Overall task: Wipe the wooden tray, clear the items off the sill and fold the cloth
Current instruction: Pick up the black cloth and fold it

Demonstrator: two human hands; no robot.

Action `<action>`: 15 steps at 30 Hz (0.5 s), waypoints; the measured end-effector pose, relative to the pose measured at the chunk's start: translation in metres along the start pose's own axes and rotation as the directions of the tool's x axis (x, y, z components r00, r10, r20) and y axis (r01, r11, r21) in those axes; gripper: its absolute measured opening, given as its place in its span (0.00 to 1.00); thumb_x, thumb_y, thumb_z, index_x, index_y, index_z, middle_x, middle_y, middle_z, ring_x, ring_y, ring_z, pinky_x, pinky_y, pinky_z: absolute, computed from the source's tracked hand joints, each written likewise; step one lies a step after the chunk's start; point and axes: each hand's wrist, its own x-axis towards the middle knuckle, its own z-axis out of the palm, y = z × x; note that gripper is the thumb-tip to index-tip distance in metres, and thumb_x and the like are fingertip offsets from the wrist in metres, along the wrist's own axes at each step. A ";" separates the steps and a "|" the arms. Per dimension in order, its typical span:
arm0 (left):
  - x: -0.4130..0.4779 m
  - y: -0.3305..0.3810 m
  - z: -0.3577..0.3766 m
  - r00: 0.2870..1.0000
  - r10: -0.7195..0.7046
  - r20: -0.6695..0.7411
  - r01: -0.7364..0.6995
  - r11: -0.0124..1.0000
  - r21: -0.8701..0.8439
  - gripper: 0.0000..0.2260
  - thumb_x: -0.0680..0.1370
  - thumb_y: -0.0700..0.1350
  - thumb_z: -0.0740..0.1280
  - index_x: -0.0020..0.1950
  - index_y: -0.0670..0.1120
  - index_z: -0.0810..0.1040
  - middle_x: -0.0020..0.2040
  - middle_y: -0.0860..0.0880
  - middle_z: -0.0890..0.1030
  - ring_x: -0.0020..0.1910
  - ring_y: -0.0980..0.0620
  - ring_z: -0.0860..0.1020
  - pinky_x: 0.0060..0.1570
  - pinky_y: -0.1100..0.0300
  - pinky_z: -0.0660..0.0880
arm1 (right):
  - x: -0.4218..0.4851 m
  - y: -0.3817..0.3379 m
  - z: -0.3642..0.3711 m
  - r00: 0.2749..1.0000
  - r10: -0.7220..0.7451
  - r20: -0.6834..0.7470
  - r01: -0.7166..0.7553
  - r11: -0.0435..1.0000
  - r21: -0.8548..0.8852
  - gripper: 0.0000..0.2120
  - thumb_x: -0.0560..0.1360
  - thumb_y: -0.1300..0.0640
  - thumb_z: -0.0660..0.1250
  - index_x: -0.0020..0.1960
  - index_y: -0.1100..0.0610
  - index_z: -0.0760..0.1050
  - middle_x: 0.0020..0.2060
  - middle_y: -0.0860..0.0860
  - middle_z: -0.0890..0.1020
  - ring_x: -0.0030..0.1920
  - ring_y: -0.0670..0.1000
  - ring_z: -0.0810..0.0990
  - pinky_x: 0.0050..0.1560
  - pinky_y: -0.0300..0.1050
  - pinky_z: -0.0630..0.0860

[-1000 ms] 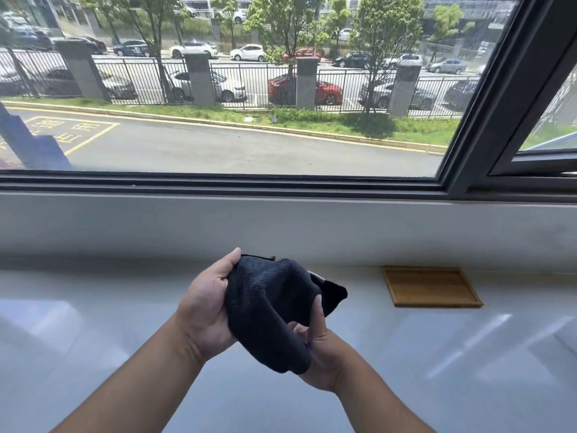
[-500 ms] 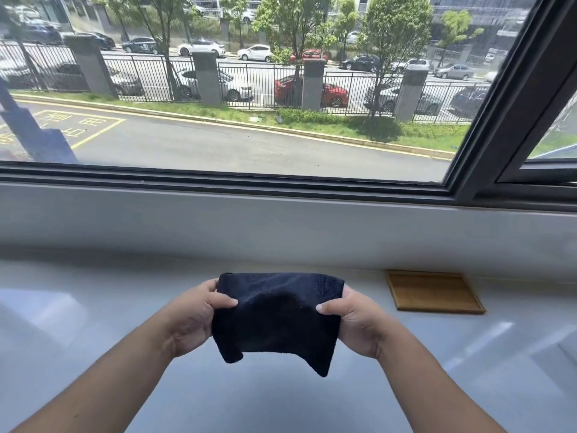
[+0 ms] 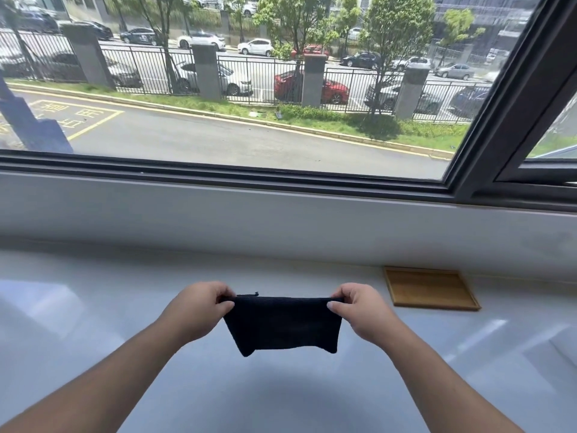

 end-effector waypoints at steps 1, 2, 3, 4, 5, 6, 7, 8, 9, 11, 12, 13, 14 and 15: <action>0.001 0.000 -0.001 0.999 0.047 -0.003 -0.047 0.995 0.091 0.07 0.80 0.50 0.68 0.46 0.63 0.79 0.43 0.61 0.83 0.43 0.63 0.78 0.37 0.63 0.70 | -0.002 -0.001 -0.001 1.000 -0.012 -0.011 0.012 0.999 -0.041 0.06 0.76 0.54 0.73 0.40 0.48 0.82 0.33 0.43 0.83 0.34 0.45 0.78 0.36 0.43 0.73; 0.002 -0.001 -0.002 0.996 0.089 0.004 -0.089 0.983 0.159 0.07 0.80 0.50 0.67 0.46 0.63 0.77 0.43 0.62 0.82 0.43 0.62 0.77 0.37 0.63 0.70 | -0.003 -0.001 -0.003 0.999 -0.027 -0.027 0.025 0.997 -0.070 0.06 0.77 0.52 0.73 0.40 0.47 0.82 0.37 0.43 0.83 0.37 0.45 0.79 0.36 0.43 0.72; 0.002 -0.002 -0.003 0.993 0.120 0.015 -0.120 0.970 0.213 0.06 0.80 0.51 0.67 0.45 0.63 0.76 0.44 0.62 0.80 0.44 0.61 0.77 0.38 0.63 0.70 | -0.004 -0.002 -0.005 0.998 -0.037 -0.043 0.034 0.997 -0.074 0.06 0.77 0.52 0.72 0.41 0.48 0.81 0.42 0.43 0.83 0.41 0.47 0.80 0.38 0.44 0.72; 0.001 -0.003 -0.005 0.990 0.140 0.024 -0.142 0.956 0.256 0.05 0.78 0.53 0.67 0.45 0.63 0.75 0.44 0.62 0.79 0.45 0.60 0.77 0.39 0.62 0.71 | -0.004 -0.002 -0.008 0.998 -0.047 -0.052 0.044 0.997 -0.056 0.05 0.78 0.51 0.72 0.43 0.48 0.81 0.45 0.45 0.83 0.43 0.49 0.81 0.39 0.44 0.73; 0.000 -0.003 -0.006 0.988 0.153 0.033 -0.155 0.942 0.296 0.03 0.77 0.54 0.66 0.45 0.63 0.74 0.45 0.62 0.78 0.45 0.59 0.76 0.39 0.61 0.71 | -0.005 -0.004 -0.011 0.997 -0.055 -0.047 0.054 0.998 -0.029 0.05 0.78 0.51 0.72 0.43 0.49 0.81 0.45 0.47 0.85 0.42 0.50 0.80 0.39 0.44 0.73; -0.001 -0.005 -0.005 0.987 0.155 0.044 -0.161 0.928 0.336 0.02 0.76 0.55 0.66 0.45 0.62 0.73 0.45 0.62 0.78 0.46 0.58 0.76 0.38 0.61 0.71 | -0.006 -0.006 -0.014 0.997 -0.070 -0.033 0.070 0.998 -0.005 0.05 0.78 0.52 0.72 0.43 0.50 0.81 0.42 0.50 0.85 0.38 0.51 0.79 0.37 0.44 0.72; -0.002 -0.006 -0.004 0.986 0.155 0.058 -0.166 0.914 0.371 0.02 0.75 0.56 0.66 0.45 0.61 0.73 0.45 0.61 0.77 0.46 0.58 0.76 0.38 0.60 0.71 | -0.007 -0.008 -0.016 0.996 -0.085 -0.014 0.086 0.996 0.020 0.06 0.78 0.53 0.72 0.43 0.50 0.81 0.40 0.54 0.86 0.36 0.50 0.78 0.36 0.44 0.72; -0.002 -0.007 -0.002 0.986 0.147 0.076 -0.165 0.906 0.389 0.03 0.74 0.56 0.66 0.45 0.60 0.73 0.45 0.61 0.78 0.47 0.58 0.76 0.38 0.60 0.72 | -0.009 -0.011 -0.018 0.995 -0.102 0.007 0.102 0.993 0.051 0.06 0.78 0.54 0.71 0.43 0.50 0.81 0.40 0.55 0.86 0.35 0.48 0.78 0.35 0.43 0.73; -0.002 -0.006 0.000 0.988 0.127 0.093 -0.151 0.931 0.332 0.03 0.72 0.54 0.66 0.45 0.58 0.74 0.47 0.61 0.80 0.47 0.57 0.78 0.39 0.58 0.75 | -0.010 -0.014 -0.019 0.992 -0.120 0.025 0.117 0.989 0.087 0.06 0.79 0.55 0.71 0.43 0.50 0.81 0.39 0.55 0.87 0.35 0.48 0.78 0.36 0.42 0.73; -0.004 0.000 0.002 0.986 0.084 0.147 -0.069 0.992 -0.104 0.04 0.69 0.46 0.67 0.42 0.53 0.76 0.49 0.61 0.86 0.44 0.56 0.81 0.37 0.57 0.76 | -0.012 -0.019 -0.021 0.989 -0.143 0.032 0.134 0.970 0.204 0.06 0.80 0.57 0.70 0.44 0.52 0.81 0.38 0.53 0.86 0.37 0.48 0.79 0.41 0.44 0.75; -0.005 0.005 0.000 0.983 0.086 0.163 -0.031 0.949 -0.313 0.04 0.68 0.43 0.66 0.40 0.51 0.75 0.46 0.59 0.87 0.39 0.54 0.79 0.35 0.58 0.72 | -0.012 -0.022 -0.023 0.989 -0.147 0.024 0.134 0.949 0.287 0.05 0.80 0.58 0.70 0.46 0.55 0.81 0.39 0.53 0.85 0.39 0.49 0.80 0.44 0.46 0.75; -0.006 0.011 -0.002 0.984 0.096 0.152 -0.019 0.896 -0.444 0.05 0.66 0.42 0.65 0.40 0.51 0.75 0.41 0.57 0.86 0.35 0.53 0.75 0.34 0.59 0.68 | -0.012 -0.024 -0.027 0.989 -0.148 0.008 0.135 0.922 0.362 0.05 0.81 0.60 0.69 0.47 0.57 0.81 0.39 0.53 0.84 0.40 0.50 0.80 0.45 0.48 0.76; -0.007 0.015 -0.006 0.985 0.110 0.134 -0.026 0.858 -0.514 0.05 0.66 0.42 0.65 0.39 0.51 0.75 0.36 0.56 0.82 0.34 0.53 0.71 0.32 0.61 0.66 | -0.012 -0.028 -0.031 0.989 -0.150 -0.012 0.141 0.896 0.422 0.05 0.82 0.60 0.69 0.48 0.59 0.81 0.39 0.53 0.83 0.40 0.51 0.80 0.45 0.47 0.76; -0.007 0.018 -0.009 0.982 0.132 0.133 -0.036 0.827 -0.562 0.06 0.66 0.43 0.65 0.40 0.52 0.76 0.34 0.55 0.79 0.34 0.53 0.70 0.32 0.62 0.66 | -0.012 -0.033 -0.037 0.987 -0.156 -0.025 0.149 0.869 0.471 0.06 0.82 0.61 0.68 0.48 0.60 0.81 0.39 0.53 0.83 0.39 0.51 0.80 0.44 0.46 0.76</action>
